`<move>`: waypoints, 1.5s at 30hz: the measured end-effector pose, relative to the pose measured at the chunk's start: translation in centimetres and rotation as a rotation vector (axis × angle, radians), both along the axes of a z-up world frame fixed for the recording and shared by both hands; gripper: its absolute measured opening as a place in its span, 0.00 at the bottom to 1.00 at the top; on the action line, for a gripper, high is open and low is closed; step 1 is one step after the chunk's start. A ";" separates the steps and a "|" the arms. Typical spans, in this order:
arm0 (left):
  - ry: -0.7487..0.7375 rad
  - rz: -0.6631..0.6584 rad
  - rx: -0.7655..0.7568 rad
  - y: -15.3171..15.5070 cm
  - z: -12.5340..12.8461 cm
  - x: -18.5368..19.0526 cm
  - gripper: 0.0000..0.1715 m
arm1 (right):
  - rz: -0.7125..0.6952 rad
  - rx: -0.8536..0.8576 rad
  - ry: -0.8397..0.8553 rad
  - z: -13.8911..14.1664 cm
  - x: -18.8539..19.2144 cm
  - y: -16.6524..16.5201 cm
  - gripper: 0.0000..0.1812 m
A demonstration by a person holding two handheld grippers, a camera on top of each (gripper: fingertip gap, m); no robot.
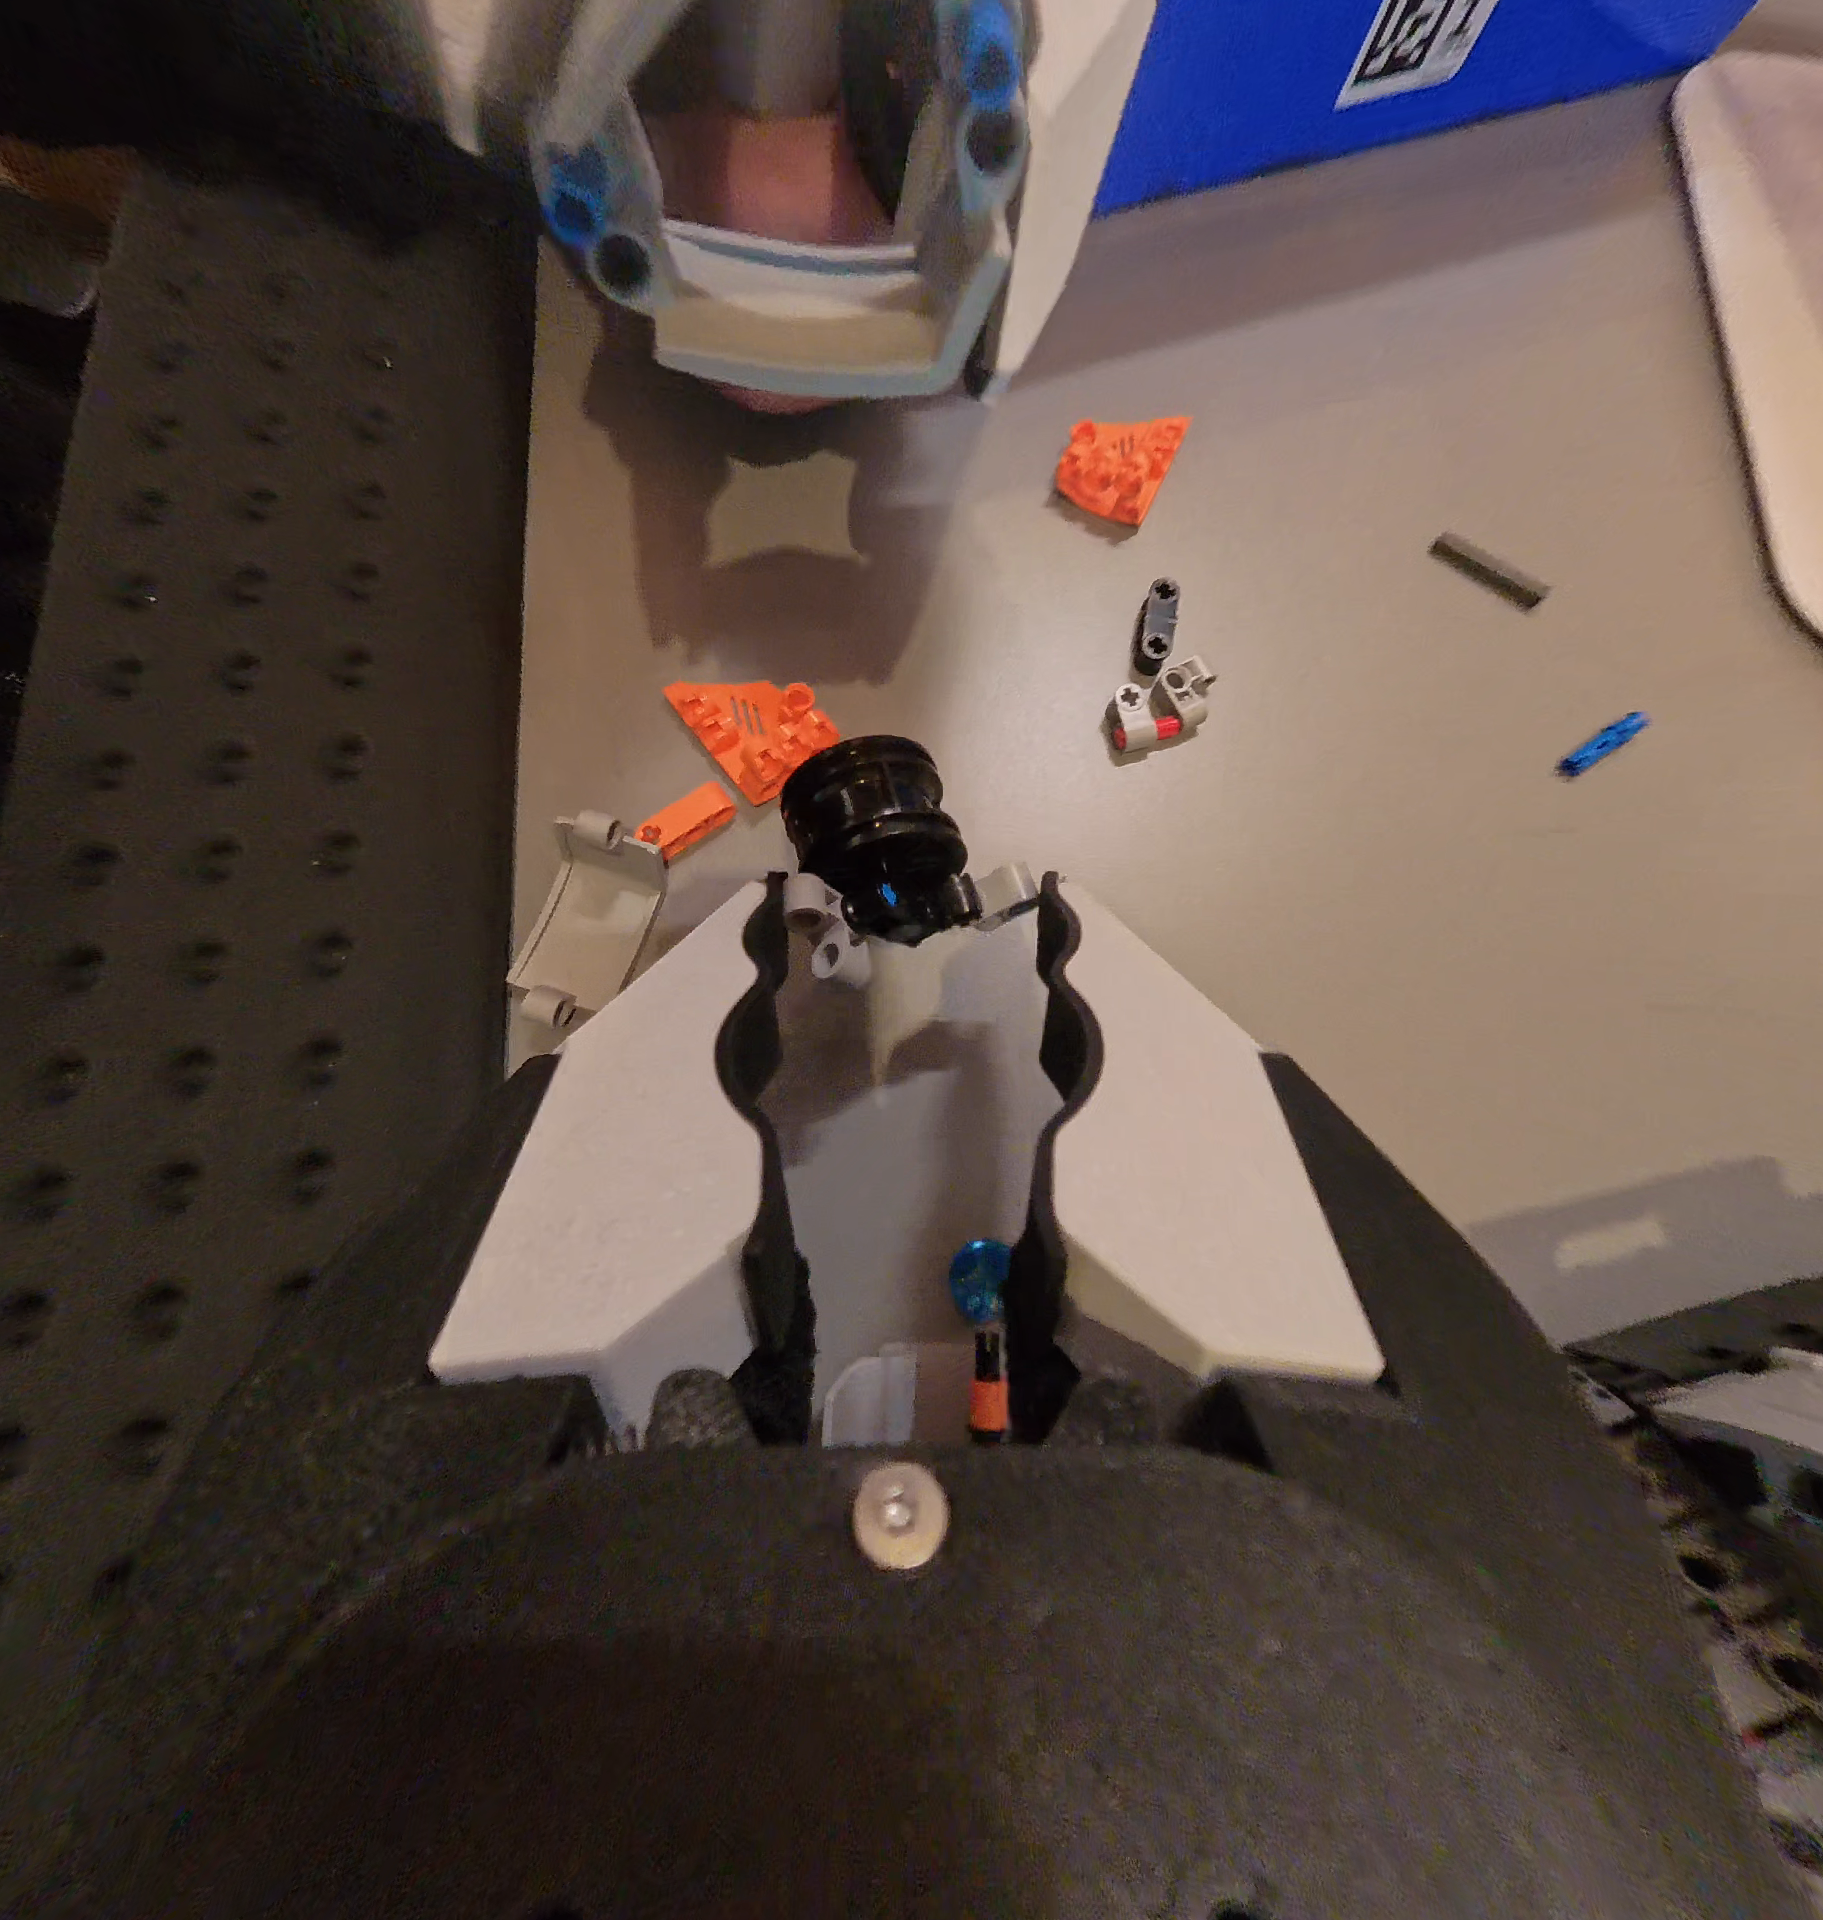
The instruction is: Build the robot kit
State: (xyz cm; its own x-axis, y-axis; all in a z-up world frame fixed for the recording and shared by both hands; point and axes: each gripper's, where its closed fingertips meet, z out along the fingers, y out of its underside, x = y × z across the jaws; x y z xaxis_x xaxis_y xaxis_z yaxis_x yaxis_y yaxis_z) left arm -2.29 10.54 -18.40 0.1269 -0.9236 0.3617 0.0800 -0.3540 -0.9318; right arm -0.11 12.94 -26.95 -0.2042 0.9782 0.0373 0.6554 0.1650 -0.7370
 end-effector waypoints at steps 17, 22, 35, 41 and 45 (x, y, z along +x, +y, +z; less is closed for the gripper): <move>-0.026 0.004 -0.022 1.1 0.3 1.8 0.27 | -0.065 0.122 0.315 7.9 1.1 0.7 0.25; 0.014 0.004 -0.010 1.1 -0.3 2.6 0.27 | -0.078 0.128 0.317 7.9 0.8 0.6 0.25; 0.142 0.035 0.023 1.6 -2.0 3.7 0.27 | -0.074 0.334 0.199 6.3 0.7 0.7 0.25; 0.143 0.042 0.035 1.6 -1.9 3.8 0.27 | -0.059 0.377 0.194 6.2 0.6 0.4 0.25; 0.101 0.032 -0.004 1.6 -1.5 3.8 0.27 | -0.054 0.377 0.222 6.5 0.6 0.4 0.25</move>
State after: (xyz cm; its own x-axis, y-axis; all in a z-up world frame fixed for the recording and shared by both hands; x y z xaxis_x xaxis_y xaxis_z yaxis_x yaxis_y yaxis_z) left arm 1.48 12.19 -19.88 0.1924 -0.9172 0.3489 -0.0024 -0.3560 -0.9345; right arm 0.46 13.32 -20.46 -0.0995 0.8969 0.4309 0.5029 0.4190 -0.7560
